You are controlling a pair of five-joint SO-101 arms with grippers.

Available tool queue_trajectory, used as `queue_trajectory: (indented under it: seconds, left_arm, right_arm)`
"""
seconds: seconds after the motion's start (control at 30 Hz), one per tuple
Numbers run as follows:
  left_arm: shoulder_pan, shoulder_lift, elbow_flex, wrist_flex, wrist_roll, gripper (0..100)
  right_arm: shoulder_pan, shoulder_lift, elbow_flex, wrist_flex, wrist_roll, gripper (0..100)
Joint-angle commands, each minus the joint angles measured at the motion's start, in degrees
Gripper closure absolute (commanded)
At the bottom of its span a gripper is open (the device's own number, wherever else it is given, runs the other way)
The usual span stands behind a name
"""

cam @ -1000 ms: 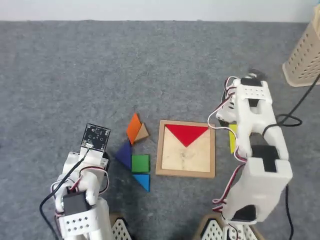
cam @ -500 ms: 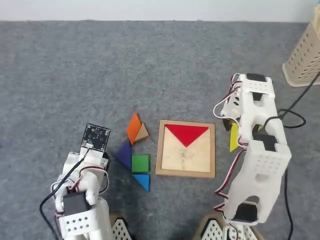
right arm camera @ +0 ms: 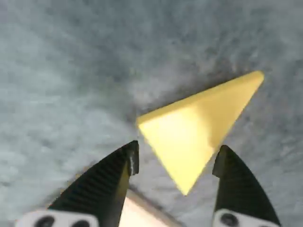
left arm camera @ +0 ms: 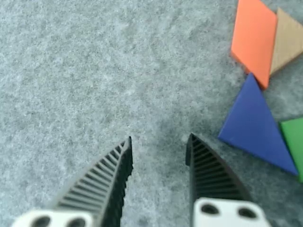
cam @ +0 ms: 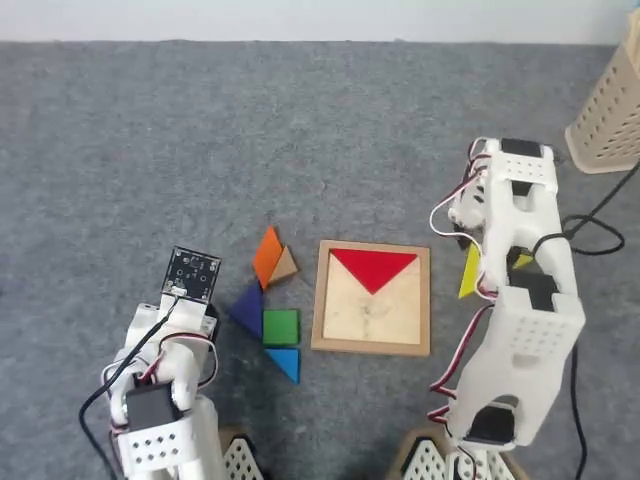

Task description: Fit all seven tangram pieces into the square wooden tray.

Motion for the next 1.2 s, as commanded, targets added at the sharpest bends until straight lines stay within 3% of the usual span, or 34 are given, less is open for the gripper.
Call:
queue_trajectory:
  seconds: [0.0,0.4,1.17]
  left_arm:
    - [-0.4,-1.1,-0.4,0.3,-0.4,83]
    - [-0.4,-1.1,-0.4,0.3,-0.4,83]
    - [-0.4,-1.1,-0.4,0.3,-0.4,83]
  right_arm:
    - [0.0,-4.9,-3.4,0.5,-6.1,74.5]
    - [2.9,4.6,-3.6,-6.7,-9.4,74.2]
    - [6.6,8.8,-3.5,-0.4,-3.9,74.5]
